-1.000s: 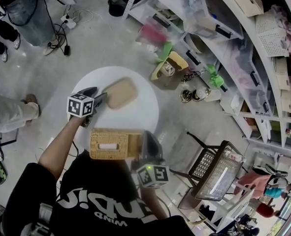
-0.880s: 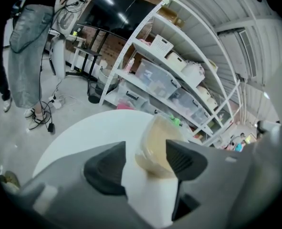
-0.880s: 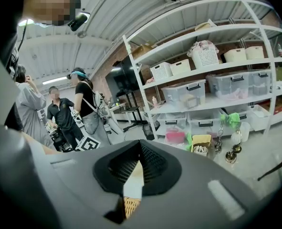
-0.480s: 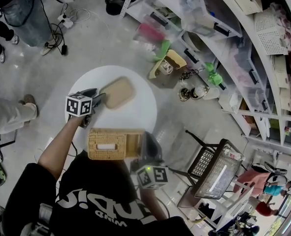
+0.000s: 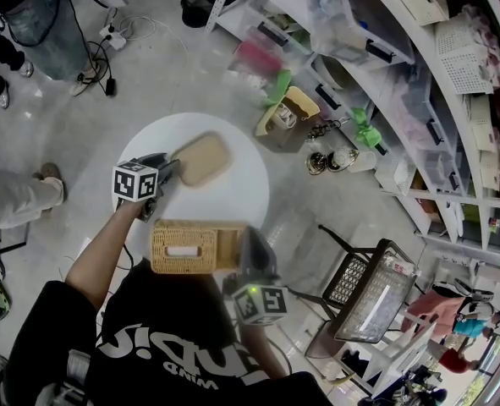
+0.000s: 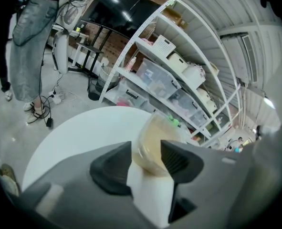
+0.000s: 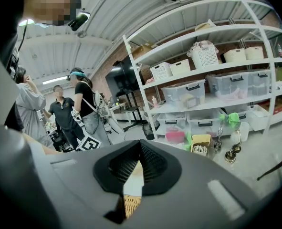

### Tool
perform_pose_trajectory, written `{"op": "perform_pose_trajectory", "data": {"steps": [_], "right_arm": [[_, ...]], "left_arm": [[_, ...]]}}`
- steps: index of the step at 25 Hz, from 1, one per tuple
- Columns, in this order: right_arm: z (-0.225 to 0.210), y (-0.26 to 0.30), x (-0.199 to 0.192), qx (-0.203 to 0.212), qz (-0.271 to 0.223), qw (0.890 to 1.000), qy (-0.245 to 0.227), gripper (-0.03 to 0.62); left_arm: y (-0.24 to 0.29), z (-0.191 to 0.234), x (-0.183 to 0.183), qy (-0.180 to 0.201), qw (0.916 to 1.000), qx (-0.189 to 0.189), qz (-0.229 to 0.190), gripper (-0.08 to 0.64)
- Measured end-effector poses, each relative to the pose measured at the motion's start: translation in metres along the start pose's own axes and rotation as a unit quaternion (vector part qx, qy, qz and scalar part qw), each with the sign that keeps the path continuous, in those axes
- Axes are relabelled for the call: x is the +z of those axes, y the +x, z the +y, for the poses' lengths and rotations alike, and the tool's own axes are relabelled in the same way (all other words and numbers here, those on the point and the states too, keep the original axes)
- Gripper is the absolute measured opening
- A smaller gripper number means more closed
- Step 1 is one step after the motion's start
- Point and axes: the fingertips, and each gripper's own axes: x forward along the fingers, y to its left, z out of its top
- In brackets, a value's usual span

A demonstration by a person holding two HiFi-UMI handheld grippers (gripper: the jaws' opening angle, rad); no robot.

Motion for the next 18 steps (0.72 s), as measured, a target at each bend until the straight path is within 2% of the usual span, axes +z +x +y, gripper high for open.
{"op": "perform_pose_trajectory", "data": {"steps": [8,18], "right_arm": [[0.000,-0.008,0.004,0.000,-0.003,1.000,0.009,-0.006],[-0.002,-0.013,0.012,0.009,-0.010,1.000,0.002,-0.006]], "left_arm": [[-0.010,-0.005,0.001,0.001,0.9999,0.012,-0.004,0.169],[-0.019,-0.013,0.010,-0.016,0.9995,0.016,-0.021,0.108]]}}
